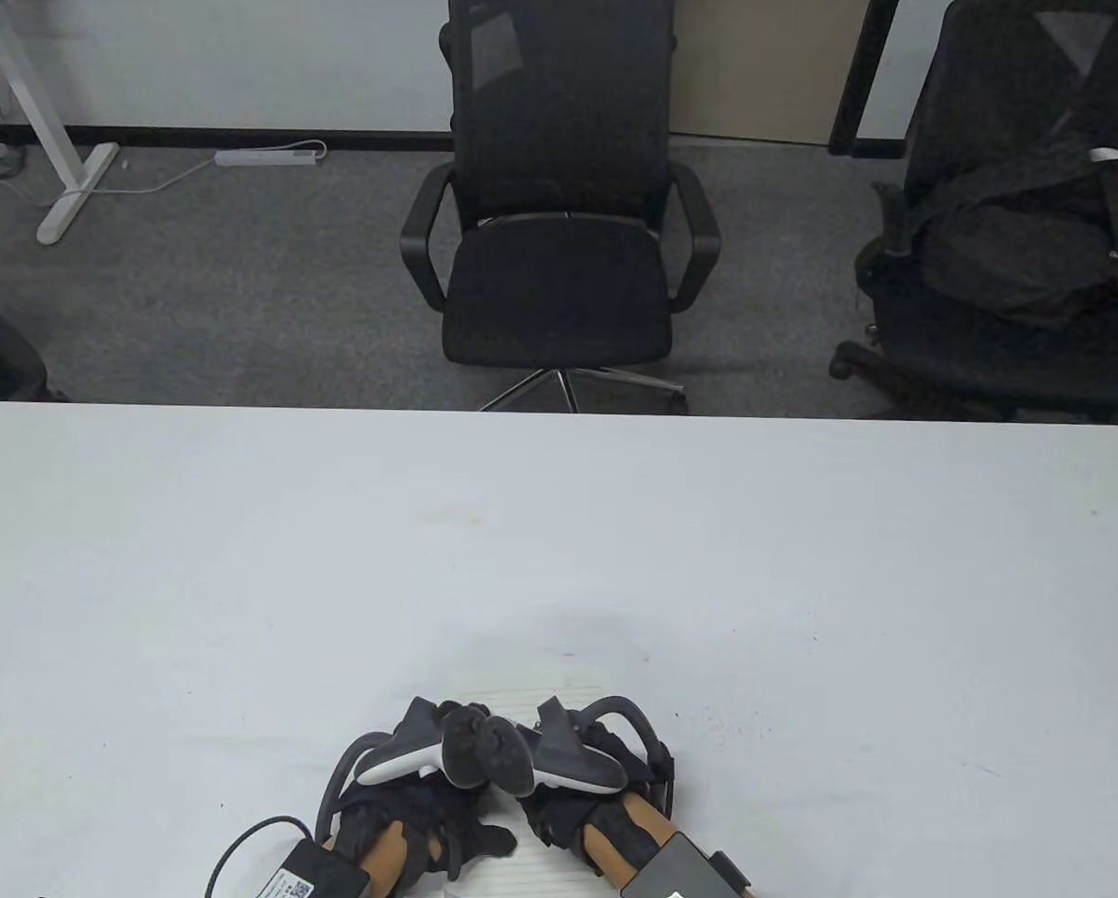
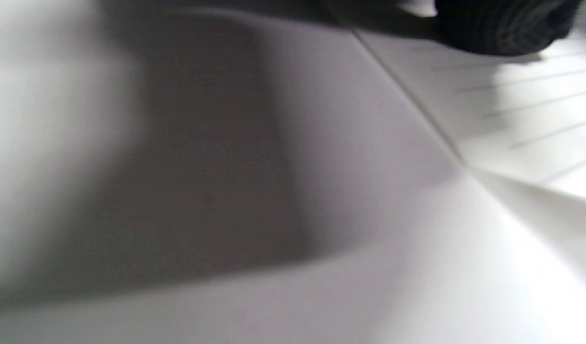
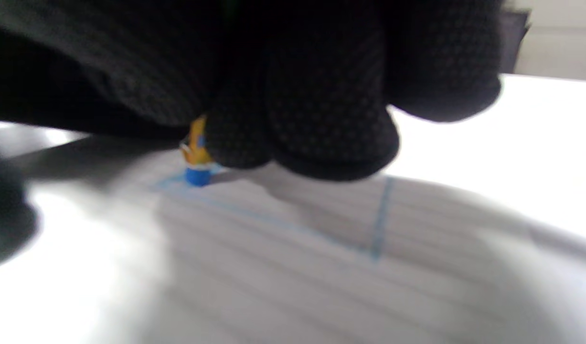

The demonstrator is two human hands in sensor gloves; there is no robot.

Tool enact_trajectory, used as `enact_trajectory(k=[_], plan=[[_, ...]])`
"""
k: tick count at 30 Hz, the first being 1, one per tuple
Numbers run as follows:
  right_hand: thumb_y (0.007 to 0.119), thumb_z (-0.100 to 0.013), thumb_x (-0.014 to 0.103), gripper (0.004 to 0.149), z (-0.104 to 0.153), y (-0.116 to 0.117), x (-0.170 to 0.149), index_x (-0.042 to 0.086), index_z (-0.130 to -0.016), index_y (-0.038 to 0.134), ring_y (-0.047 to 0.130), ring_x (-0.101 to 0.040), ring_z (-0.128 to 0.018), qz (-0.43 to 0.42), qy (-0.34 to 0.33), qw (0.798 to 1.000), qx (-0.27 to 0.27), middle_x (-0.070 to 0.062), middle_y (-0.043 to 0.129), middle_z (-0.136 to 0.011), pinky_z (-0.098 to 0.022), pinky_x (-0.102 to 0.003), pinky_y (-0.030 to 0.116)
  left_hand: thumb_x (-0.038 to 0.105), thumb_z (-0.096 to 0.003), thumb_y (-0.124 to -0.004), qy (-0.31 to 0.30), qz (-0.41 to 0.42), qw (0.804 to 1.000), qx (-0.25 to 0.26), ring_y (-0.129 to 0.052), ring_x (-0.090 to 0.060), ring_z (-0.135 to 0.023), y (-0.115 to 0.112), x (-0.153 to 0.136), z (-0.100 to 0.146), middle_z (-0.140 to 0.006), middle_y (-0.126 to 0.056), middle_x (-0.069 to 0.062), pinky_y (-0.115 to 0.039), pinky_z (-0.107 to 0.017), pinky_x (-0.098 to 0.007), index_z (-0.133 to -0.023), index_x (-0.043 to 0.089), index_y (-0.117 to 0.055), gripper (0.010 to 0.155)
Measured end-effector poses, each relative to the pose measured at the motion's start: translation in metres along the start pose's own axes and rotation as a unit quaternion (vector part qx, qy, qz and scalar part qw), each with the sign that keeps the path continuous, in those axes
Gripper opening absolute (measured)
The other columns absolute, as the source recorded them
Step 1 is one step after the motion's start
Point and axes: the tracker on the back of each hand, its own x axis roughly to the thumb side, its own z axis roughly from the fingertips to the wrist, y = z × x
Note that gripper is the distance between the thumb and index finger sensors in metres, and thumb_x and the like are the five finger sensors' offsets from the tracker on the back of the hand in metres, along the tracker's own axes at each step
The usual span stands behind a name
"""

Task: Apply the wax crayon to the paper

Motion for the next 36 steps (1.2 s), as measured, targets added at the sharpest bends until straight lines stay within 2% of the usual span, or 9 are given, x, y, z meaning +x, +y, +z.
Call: enact_trajectory(k=[3, 8, 14, 20, 22, 23, 25, 31, 36], plan=[[0.086, -0.035, 0.038, 0.040, -0.001, 0.001, -0.002, 0.026, -0.073, 0.089, 0.102, -0.016, -0.035, -0.001, 0.009, 1.000, -0.016, -0.004, 0.100, -0.058, -0.038, -0.040, 0.089, 0.077, -0.0393, -0.070, 0.000, 0.000, 1.000, 0.000, 0.007, -0.026, -0.106, 0.000, 0.000, 0.000, -0.107, 0.011, 0.007, -0.012, -0.074, -0.063, -0.106, 0.037, 0.000, 0.104], [0.086, -0.036, 0.038, 0.040, 0.001, -0.002, -0.002, 0.026, -0.073, 0.089, 0.101, -0.016, -0.035, -0.019, -0.012, 0.998, 0.057, -0.004, 0.099, -0.058, -0.039, -0.041, 0.089, 0.077, -0.0393, -0.070, 0.000, 0.000, 1.000, 0.000, 0.007, -0.026, -0.106, 0.000, 0.000, 0.000, -0.107, 0.012, 0.007, -0.012, -0.074, -0.062, -0.106, 0.037, 0.000, 0.104], [0.085, -0.035, 0.038, 0.040, -0.001, 0.001, -0.005, 0.027, -0.073, 0.089, 0.102, -0.016, -0.035, 0.019, 0.021, 0.999, -0.035, -0.003, 0.100, -0.057, -0.038, -0.040, 0.089, 0.077, -0.0393, -0.070, 0.000, -0.001, 1.000, -0.001, 0.007, -0.026, -0.106, 0.000, 0.000, 0.000, -0.107, 0.012, 0.007, -0.012, -0.074, -0.063, -0.106, 0.037, 0.000, 0.105], [0.086, -0.036, 0.037, 0.040, 0.001, -0.001, -0.007, 0.026, -0.074, 0.089, 0.101, -0.017, -0.036, -0.040, -0.004, 0.996, 0.079, -0.004, 0.099, -0.058, -0.040, -0.041, 0.088, 0.077, -0.0394, -0.070, 0.001, -0.001, 1.000, -0.001, 0.007, -0.026, -0.106, 0.000, 0.000, 0.000, -0.107, 0.012, 0.007, -0.012, -0.074, -0.063, -0.106, 0.037, 0.000, 0.104], [0.085, -0.036, 0.038, 0.040, -0.001, 0.000, -0.009, 0.027, -0.075, 0.088, 0.101, -0.016, -0.037, -0.030, 0.016, 0.999, 0.042, -0.003, 0.099, -0.059, -0.040, -0.041, 0.089, 0.077, -0.0392, -0.070, 0.001, -0.001, 1.000, -0.001, 0.007, -0.026, -0.106, 0.000, 0.000, 0.000, -0.107, 0.012, 0.007, -0.012, -0.074, -0.063, -0.105, 0.037, 0.000, 0.104], [0.085, -0.036, 0.038, 0.040, -0.002, 0.002, -0.010, 0.027, -0.075, 0.088, 0.101, -0.017, -0.036, -0.023, 0.044, 0.999, -0.018, -0.003, 0.099, -0.059, -0.039, -0.040, 0.089, 0.077, -0.0393, -0.070, 0.001, -0.002, 1.000, -0.001, 0.007, -0.026, -0.106, 0.000, 0.000, 0.000, -0.107, 0.012, 0.007, -0.012, -0.074, -0.063, -0.106, 0.037, 0.000, 0.104], [0.085, -0.036, 0.039, 0.040, -0.004, 0.003, -0.013, 0.027, -0.074, 0.088, 0.101, -0.015, -0.035, -0.018, 0.051, 0.998, -0.042, -0.002, 0.099, -0.058, -0.038, -0.039, 0.089, 0.077, -0.0393, -0.070, 0.001, -0.002, 1.000, -0.001, 0.007, -0.026, -0.106, 0.000, 0.000, -0.001, -0.107, 0.012, 0.007, -0.012, -0.074, -0.063, -0.106, 0.037, 0.000, 0.104], [0.085, -0.036, 0.038, 0.040, -0.004, 0.001, -0.010, 0.026, -0.075, 0.088, 0.101, -0.016, -0.036, -0.063, 0.012, 0.996, 0.067, -0.004, 0.099, -0.059, -0.039, -0.041, 0.089, 0.077, -0.0392, -0.070, 0.001, -0.003, 1.000, -0.002, 0.007, -0.026, -0.106, 0.000, 0.000, -0.001, -0.107, 0.012, 0.006, -0.012, -0.074, -0.063, -0.106, 0.037, 0.000, 0.105], [0.084, -0.036, 0.039, 0.040, -0.006, 0.006, -0.013, 0.028, -0.075, 0.088, 0.102, -0.015, -0.035, -0.034, 0.059, 0.996, -0.050, -0.002, 0.099, -0.058, -0.038, -0.039, 0.090, 0.077, -0.0395, -0.069, 0.001, -0.002, 1.000, -0.002, 0.007, -0.026, -0.106, 0.000, 0.000, -0.001, -0.107, 0.012, 0.007, -0.011, -0.074, -0.063, -0.105, 0.037, 0.000, 0.104]])
